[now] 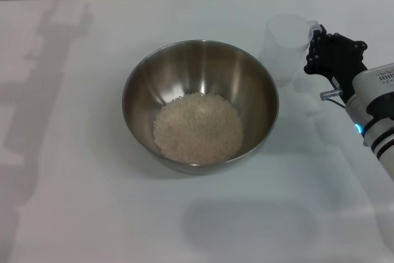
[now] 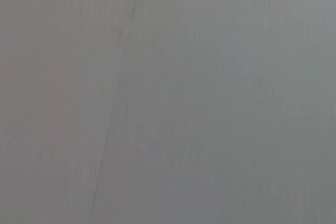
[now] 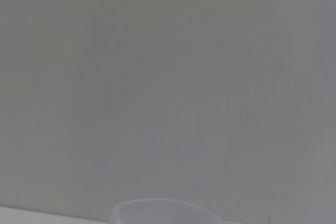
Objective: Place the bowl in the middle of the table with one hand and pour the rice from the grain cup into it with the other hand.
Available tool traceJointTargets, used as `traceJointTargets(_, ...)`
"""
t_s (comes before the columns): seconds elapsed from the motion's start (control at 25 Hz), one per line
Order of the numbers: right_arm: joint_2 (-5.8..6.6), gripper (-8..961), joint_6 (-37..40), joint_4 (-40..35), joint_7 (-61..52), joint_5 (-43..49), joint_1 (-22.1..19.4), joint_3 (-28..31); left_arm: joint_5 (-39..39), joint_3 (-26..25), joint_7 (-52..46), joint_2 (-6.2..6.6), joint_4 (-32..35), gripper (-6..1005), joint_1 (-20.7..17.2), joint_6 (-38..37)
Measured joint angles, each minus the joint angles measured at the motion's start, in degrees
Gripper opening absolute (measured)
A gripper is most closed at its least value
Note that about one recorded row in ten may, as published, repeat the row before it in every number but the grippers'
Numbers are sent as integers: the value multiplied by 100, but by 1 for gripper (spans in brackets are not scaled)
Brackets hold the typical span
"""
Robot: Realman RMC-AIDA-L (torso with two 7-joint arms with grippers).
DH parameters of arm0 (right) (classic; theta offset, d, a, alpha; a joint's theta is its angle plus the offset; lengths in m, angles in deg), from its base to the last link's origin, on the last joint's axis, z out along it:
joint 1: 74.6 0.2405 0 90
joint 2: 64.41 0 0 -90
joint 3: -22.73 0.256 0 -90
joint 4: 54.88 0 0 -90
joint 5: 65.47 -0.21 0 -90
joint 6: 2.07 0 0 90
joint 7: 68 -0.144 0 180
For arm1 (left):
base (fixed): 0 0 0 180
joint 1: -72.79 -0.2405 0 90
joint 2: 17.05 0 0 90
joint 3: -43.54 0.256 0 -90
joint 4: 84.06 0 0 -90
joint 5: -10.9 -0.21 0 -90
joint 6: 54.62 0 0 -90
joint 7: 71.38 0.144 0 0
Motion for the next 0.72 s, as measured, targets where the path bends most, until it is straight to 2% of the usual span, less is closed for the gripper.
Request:
traceJointTargets(0.28,-3,-2,-439,-163,-301,-15,181,14,0,2,0,0,-9,726,-1,-69)
traceJointTargets(0.56,-11,-1,-438,-188,-332,-25,193,14,0,2,0,0,-9,725,-8,-121)
traceJointTargets(0.72,-10,39,-460,-228,-420,-28,204,25,0,2,-6,0,-9,725,-33,-162)
